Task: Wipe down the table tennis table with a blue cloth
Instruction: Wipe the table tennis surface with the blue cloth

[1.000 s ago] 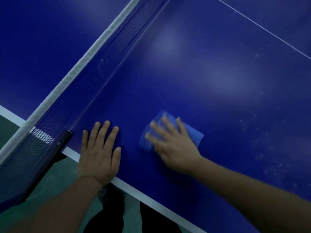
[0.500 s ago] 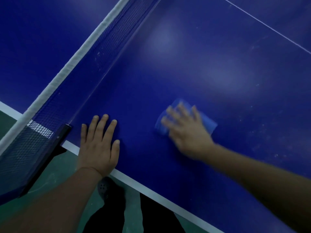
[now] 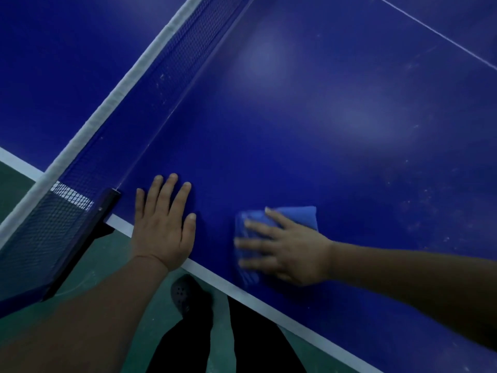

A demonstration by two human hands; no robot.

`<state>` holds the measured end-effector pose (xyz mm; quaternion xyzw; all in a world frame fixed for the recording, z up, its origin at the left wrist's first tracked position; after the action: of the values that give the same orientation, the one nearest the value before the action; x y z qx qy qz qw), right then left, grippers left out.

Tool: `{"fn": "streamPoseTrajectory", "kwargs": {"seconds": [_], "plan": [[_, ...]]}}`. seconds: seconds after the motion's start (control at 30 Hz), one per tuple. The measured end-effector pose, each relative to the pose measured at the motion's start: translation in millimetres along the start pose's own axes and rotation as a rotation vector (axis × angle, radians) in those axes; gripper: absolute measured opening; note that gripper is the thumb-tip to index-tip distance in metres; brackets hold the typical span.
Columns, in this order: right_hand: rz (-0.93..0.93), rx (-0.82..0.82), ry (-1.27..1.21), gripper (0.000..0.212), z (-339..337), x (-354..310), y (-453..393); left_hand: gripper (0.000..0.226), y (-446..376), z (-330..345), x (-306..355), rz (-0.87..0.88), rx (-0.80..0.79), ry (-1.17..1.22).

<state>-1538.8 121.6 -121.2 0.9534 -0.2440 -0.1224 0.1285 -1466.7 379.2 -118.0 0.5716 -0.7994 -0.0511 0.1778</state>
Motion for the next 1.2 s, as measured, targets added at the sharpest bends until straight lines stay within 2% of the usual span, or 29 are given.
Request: {"fn": "streamPoseTrajectory", "kwargs": {"seconds": [0.03, 0.07, 0.1, 0.23, 0.3, 0.37, 0.47, 0.53, 0.6, 0.73, 0.77, 0.87, 0.93, 1.0, 1.03, 1.1, 1.13, 1.2], "plan": [[-0.107, -0.039, 0.018, 0.057, 2, -3, 14, 0.063, 0, 0, 0, 0.004, -0.001, 0.002], [-0.13, -0.052, 0.039, 0.057, -1, 8, 24, 0.064, 0, 0, 0, 0.008, -0.001, 0.006], [-0.062, -0.05, 0.059, 0.056, -6, 26, 28, 0.064, 1, 0, -1, 0.01, 0.001, 0.01], [0.511, 0.065, -0.088, 0.048, -38, 99, 14, 0.063, 1, 2, -3, 0.022, -0.001, -0.004], [0.613, 0.106, -0.128, 0.049, -43, 95, -8, 0.063, 1, 3, -4, 0.021, 0.003, -0.006], [0.506, 0.096, -0.067, 0.053, -38, 63, -29, 0.063, 1, 4, -5, 0.026, 0.009, -0.007], [0.133, -0.023, 0.007, 0.059, -14, -21, -32, 0.063, 0, 6, -5, 0.038, 0.031, 0.007], [0.002, -0.064, -0.033, 0.053, -3, -50, -13, 0.063, -1, 7, -6, 0.043, 0.041, 0.014], [0.076, -0.046, -0.014, 0.051, -9, -33, -4, 0.064, 0, 7, -6, 0.043, 0.04, 0.014], [0.568, 0.041, -0.124, 0.049, -29, 14, -17, 0.065, 0, 7, -7, 0.052, 0.023, 0.023], [0.57, 0.069, -0.131, 0.05, -24, 4, -22, 0.065, -1, 7, -7, 0.049, 0.024, 0.02], [0.324, 0.036, -0.07, 0.052, 8, -65, 5, 0.065, -1, 8, -7, 0.049, 0.017, 0.016], [0.304, -0.011, -0.055, 0.055, 32, -97, 60, 0.065, -2, 8, -8, 0.05, 0.016, 0.016], [0.306, -0.072, -0.021, 0.063, 41, -102, 114, 0.066, -1, 9, -7, 0.051, 0.012, 0.02], [0.326, -0.106, -0.02, 0.06, 43, -95, 131, 0.066, 0, 8, -7, 0.049, 0.01, 0.021], [0.46, -0.074, -0.049, 0.05, 39, -68, 141, 0.066, -1, 8, -6, 0.05, 0.007, 0.02], [0.6, -0.01, -0.096, 0.049, 34, -50, 133, 0.067, -1, 8, -6, 0.051, 0.004, 0.023], [1.028, 0.152, -0.237, 0.05, 16, -13, 101, 0.067, -1, 8, -6, 0.05, 0.0, 0.032]]}}
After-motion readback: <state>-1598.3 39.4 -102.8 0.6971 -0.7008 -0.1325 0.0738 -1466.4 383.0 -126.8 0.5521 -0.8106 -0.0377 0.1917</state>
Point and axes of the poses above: each hand's wrist, its own y-axis away from the middle knuckle, its own z-axis out of the palm, x = y × z, the point moved 3 cm from there along -y, towards the middle knuckle, and after that the axes turned 10 degrees about -x, right-handed, at the moved point
